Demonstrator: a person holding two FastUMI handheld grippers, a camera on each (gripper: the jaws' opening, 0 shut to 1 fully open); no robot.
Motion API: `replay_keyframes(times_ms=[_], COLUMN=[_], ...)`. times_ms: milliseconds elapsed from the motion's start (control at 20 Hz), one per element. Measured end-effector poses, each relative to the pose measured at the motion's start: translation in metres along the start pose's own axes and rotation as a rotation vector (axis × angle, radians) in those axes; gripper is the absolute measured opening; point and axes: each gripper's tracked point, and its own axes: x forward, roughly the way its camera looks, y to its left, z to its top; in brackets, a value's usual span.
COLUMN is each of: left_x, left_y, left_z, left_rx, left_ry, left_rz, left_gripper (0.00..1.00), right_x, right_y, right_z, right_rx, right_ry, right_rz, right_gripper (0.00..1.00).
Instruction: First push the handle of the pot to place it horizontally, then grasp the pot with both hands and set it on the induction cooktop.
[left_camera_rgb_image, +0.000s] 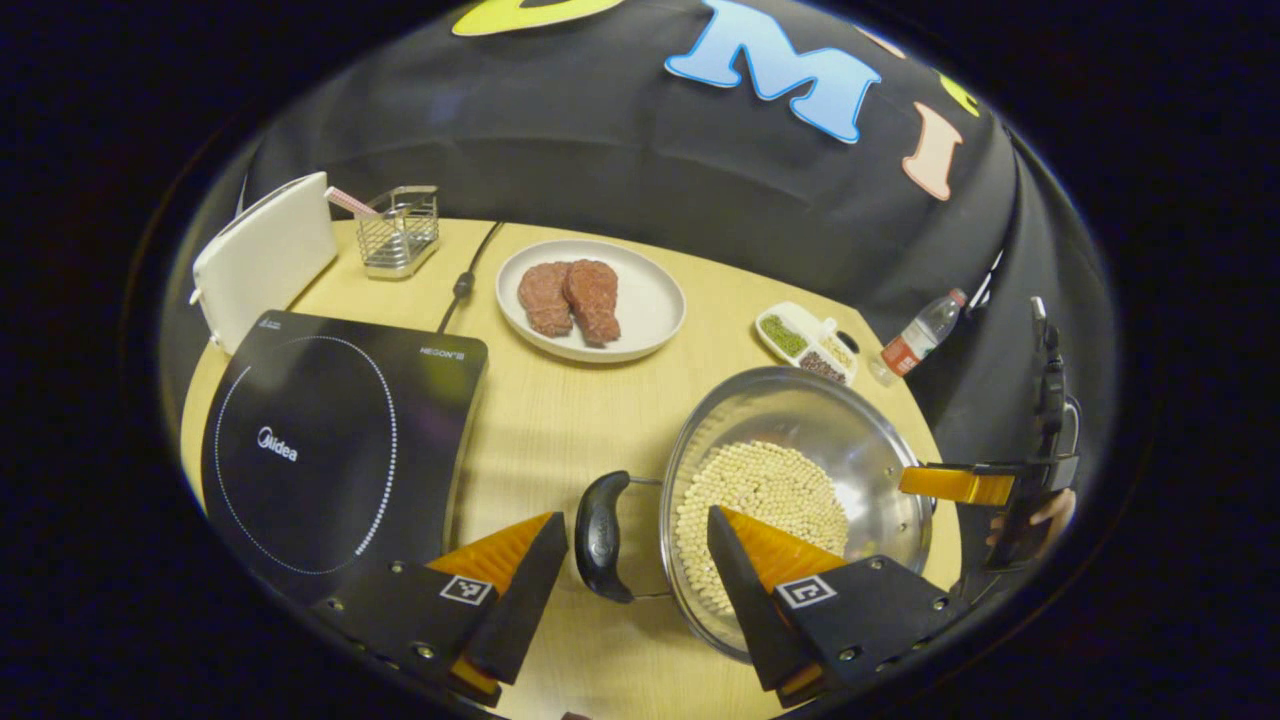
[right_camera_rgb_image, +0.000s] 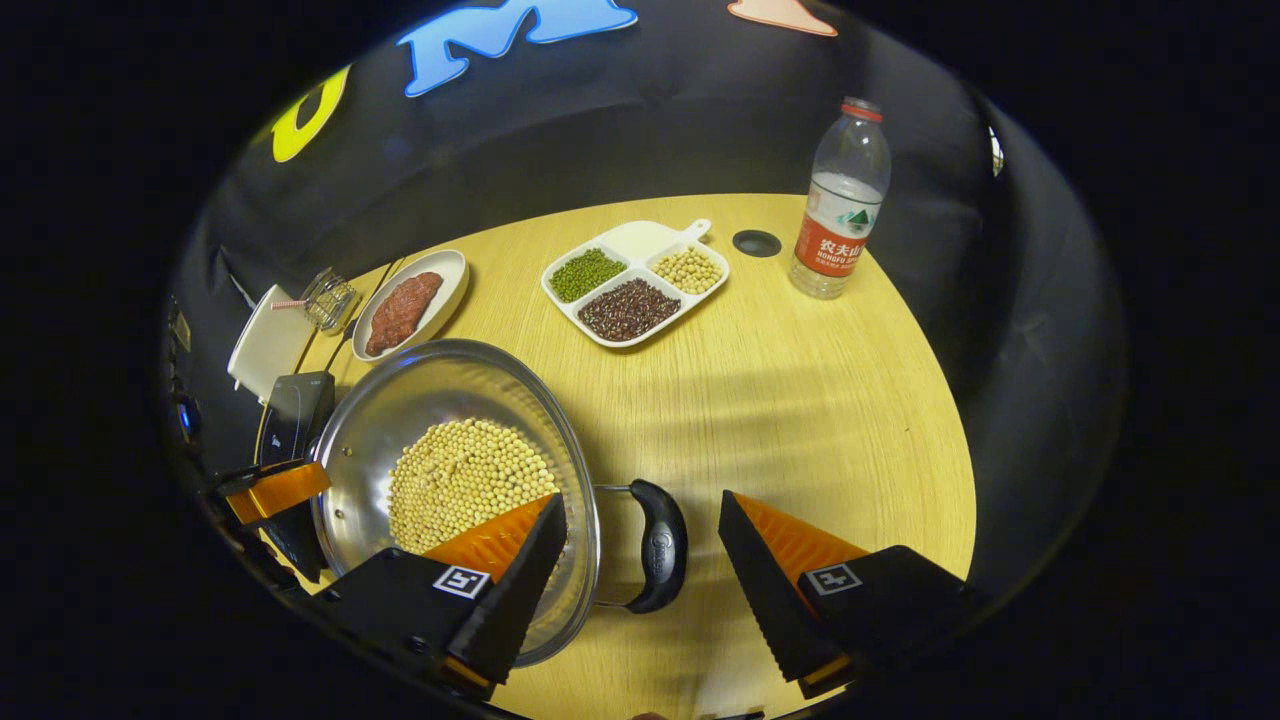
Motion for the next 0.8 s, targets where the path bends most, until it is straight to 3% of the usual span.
replay_keyframes(times_ms=[250, 350, 400, 450, 550, 600, 650, 700, 800], left_x=[0.017, 0.022, 0.023, 0.033, 0.030, 0.030, 0.030, 0.031, 0.032], left_y=[0.000, -0.004, -0.001, 0.006, 0.004, 0.003, 0.004, 0.003, 0.002], left_z=[-0.003, -0.007, -0.008, -0.009, -0.009, -0.009, -0.010, -0.010, -0.010], left_rx=[-0.029, -0.036, -0.032, -0.023, -0.042, -0.047, -0.048, -0.054, -0.079], left_ry=[0.009, 0.021, 0.026, 0.024, 0.022, 0.024, 0.033, 0.032, 0.026], left_rz=[0.007, -0.011, 0.000, 0.018, -0.011, -0.023, -0.033, -0.044, -0.061], left_gripper=[0.87, 0.87, 0.84, 0.75, 0.58, 0.61, 0.58, 0.61, 0.56], right_x=[0.013, 0.016, 0.018, 0.019, 0.024, 0.025, 0.025, 0.027, 0.029], right_y=[0.000, 0.000, 0.002, 0.002, 0.003, 0.003, 0.006, 0.009, 0.007], right_z=[-0.009, -0.015, -0.018, -0.021, -0.025, -0.025, -0.024, -0.023, -0.021], right_rx=[0.008, 0.022, 0.032, 0.040, 0.058, 0.067, 0.081, 0.088, 0.070], right_ry=[0.021, 0.033, 0.035, 0.037, 0.043, 0.040, 0.034, 0.026, -0.003], right_rz=[0.031, 0.039, 0.046, 0.050, 0.056, 0.056, 0.066, 0.072, 0.050], right_gripper=[0.98, 0.93, 0.98, 0.93, 0.96, 0.92, 0.86, 0.72, 0.60])
